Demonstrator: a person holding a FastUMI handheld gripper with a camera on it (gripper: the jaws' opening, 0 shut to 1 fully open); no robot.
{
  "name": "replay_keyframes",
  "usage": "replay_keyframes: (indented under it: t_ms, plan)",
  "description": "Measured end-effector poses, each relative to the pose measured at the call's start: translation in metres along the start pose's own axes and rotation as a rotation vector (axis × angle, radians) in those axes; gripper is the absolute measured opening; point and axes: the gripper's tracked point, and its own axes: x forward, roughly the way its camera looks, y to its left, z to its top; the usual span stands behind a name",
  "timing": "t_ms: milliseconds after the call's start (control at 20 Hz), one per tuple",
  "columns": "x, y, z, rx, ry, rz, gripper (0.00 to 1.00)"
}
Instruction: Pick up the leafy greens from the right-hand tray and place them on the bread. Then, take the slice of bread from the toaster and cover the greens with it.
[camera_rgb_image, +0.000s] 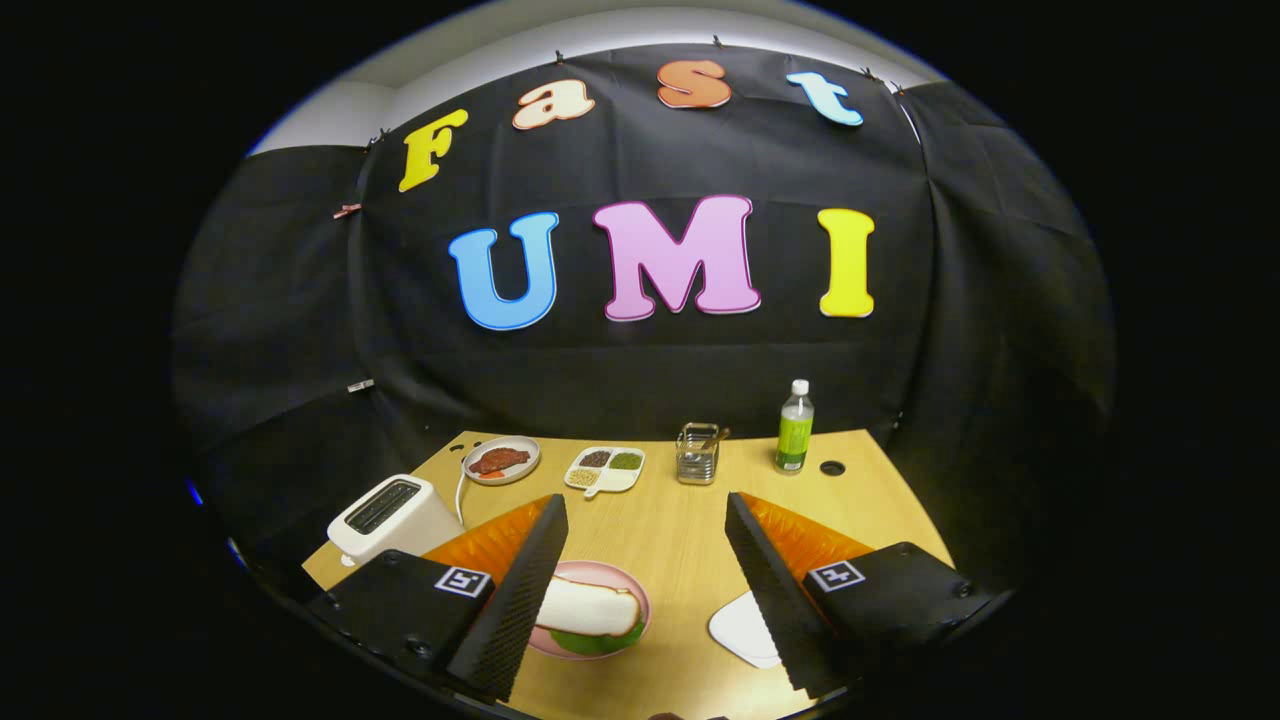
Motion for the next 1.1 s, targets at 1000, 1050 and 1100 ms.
replay_keyframes:
  t_ms: [1000,1050,1100]
  plan:
    - [-0.058,-0.063,0.004,-0.028,-0.087,0.008,0.99]
    - [-0.058,-0.062,0.002,-0.026,-0.084,0.019,0.99]
    - [-0.057,-0.056,-0.002,-0.021,-0.076,0.043,0.99]
